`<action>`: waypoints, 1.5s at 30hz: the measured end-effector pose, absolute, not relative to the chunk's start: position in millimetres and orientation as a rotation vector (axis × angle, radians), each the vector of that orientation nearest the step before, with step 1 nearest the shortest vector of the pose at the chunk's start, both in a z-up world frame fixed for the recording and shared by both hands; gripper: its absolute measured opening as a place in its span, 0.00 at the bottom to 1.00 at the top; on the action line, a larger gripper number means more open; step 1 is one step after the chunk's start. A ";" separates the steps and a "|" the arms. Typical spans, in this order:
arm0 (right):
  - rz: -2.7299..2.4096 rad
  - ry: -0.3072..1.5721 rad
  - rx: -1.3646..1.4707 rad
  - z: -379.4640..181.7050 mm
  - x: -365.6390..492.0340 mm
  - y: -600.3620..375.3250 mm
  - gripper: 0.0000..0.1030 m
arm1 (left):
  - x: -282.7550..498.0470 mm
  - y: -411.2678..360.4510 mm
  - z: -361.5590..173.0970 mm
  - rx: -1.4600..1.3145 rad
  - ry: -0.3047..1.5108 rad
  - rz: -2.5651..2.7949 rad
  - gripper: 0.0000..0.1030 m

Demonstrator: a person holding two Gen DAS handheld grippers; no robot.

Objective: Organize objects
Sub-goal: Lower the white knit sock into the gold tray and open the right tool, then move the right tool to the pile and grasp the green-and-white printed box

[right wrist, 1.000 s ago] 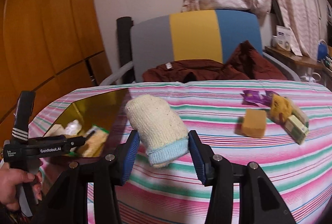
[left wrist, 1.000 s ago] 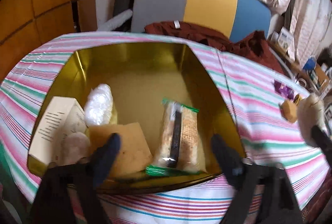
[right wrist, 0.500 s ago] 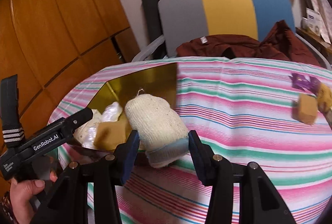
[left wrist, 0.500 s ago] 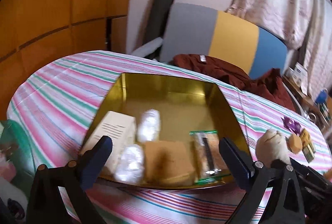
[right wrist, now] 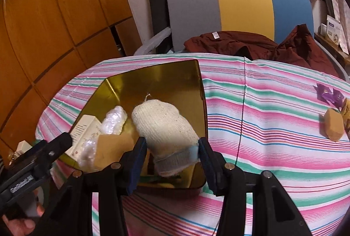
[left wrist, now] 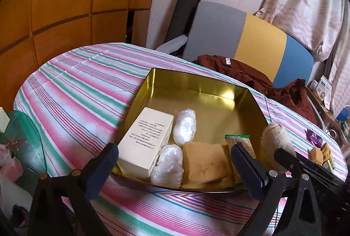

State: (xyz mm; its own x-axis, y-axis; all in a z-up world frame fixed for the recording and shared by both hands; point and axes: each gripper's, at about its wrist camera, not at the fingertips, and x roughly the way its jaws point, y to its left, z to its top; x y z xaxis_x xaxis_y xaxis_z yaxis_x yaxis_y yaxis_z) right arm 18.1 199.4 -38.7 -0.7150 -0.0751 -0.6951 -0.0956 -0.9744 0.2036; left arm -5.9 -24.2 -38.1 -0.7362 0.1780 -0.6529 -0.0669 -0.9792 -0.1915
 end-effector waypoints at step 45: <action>2.665 0.373 -1.071 -32.9 65.8 289.9 0.50 | 14.6 59.9 -32.8 -1.063 -0.048 2.626 1.00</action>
